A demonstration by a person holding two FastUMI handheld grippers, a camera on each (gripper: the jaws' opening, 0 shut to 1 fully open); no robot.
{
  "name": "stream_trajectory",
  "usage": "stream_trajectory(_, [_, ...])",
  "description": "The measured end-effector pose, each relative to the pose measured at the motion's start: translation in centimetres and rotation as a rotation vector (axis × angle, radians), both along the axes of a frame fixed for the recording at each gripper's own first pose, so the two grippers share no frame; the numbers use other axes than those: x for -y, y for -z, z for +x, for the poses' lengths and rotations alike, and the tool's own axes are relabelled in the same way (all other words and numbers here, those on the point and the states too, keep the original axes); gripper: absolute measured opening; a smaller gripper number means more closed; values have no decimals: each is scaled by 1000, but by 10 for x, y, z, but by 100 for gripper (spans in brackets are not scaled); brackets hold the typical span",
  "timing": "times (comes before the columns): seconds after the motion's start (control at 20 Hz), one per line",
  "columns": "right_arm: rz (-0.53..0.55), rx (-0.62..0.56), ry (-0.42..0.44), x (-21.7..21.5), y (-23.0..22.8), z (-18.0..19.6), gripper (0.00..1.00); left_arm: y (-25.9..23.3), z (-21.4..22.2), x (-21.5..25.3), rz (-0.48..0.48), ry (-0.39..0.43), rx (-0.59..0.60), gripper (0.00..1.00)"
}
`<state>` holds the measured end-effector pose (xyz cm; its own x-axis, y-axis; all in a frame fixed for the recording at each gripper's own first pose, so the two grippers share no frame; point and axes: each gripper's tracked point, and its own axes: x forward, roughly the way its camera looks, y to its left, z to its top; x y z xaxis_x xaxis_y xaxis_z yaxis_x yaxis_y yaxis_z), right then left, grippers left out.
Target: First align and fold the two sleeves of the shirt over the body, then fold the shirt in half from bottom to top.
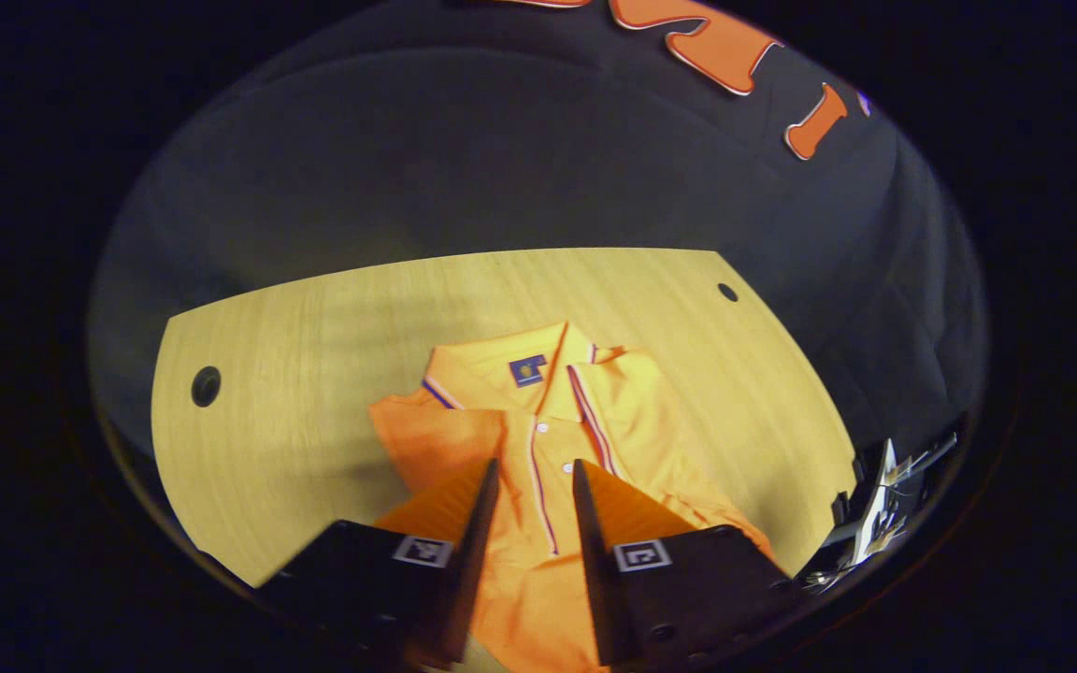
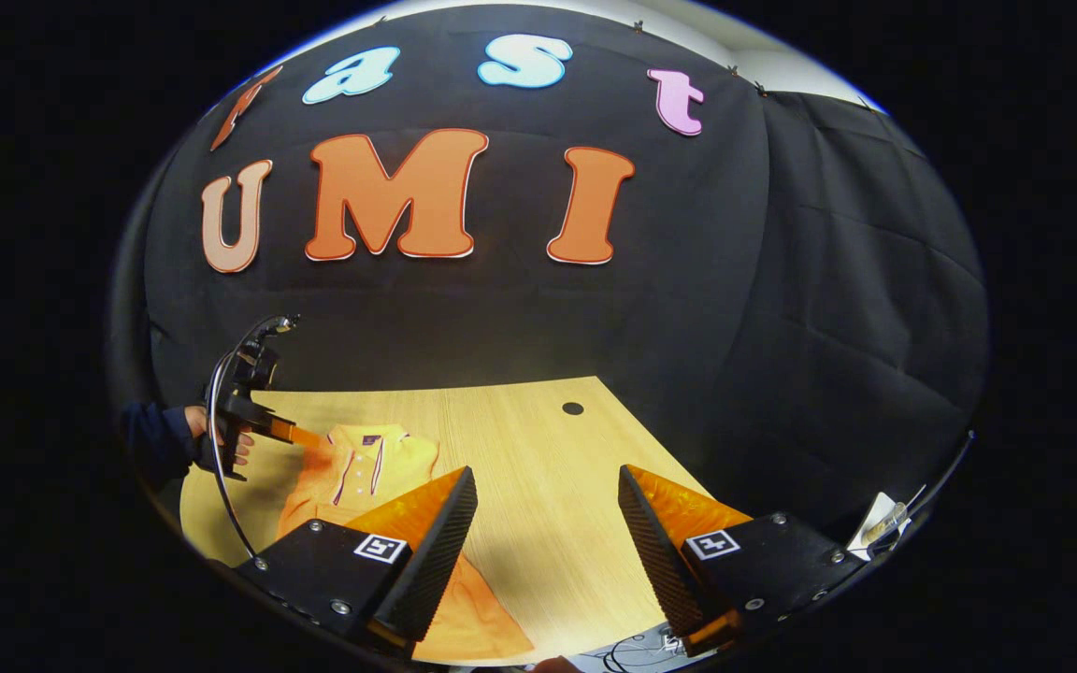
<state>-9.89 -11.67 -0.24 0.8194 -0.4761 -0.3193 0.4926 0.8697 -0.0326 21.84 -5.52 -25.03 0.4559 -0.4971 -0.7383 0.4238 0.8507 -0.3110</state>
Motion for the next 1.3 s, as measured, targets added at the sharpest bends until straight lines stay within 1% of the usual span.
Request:
stream_trajectory(0.05, [-1,4,-5,0,1,-2,93,-5,-3,-1,-3,-5,12,56])
stream_trajectory(0.1, [-5,12,-17,-2,-1,-1,93,-11,-4,-3,0,-17,33,80])
stream_trajectory(0.15, [-12,21,-26,-2,-1,0,93,-18,-5,-7,8,-32,57,81])
stream_trajectory(0.25, [-25,46,-60,-4,-6,8,93,-37,-10,-15,12,-74,114,92])
stream_trajectory(0.3, [-26,55,-84,-4,-7,12,93,-48,-15,-17,0,-92,130,92])
stream_trajectory(0.35, [-24,62,-112,-7,-8,17,93,-58,-24,-17,-16,-106,139,96])
stream_trajectory(0.4, [-30,73,-136,-8,-9,21,93,-68,-31,-20,-23,-127,157,96])
stream_trajectory(0.5, [-47,101,-172,-9,-14,28,93,-90,-44,-27,-9,-167,216,97])
stream_trajectory(0.75, [-45,154,-256,-19,-16,40,93,-153,-85,-39,-13,-263,418,96])
stream_trajectory(1.0, [-108,200,-334,-29,-24,49,93,-206,-120,-53,-11,-372,581,96])
stream_trajectory(1.15, [-149,258,-382,-38,-37,50,93,-240,-144,-60,-10,-427,688,96])
stream_trajectory(1.3, [-175,312,-412,-44,-48,48,93,-269,-170,-70,-14,-486,759,96])
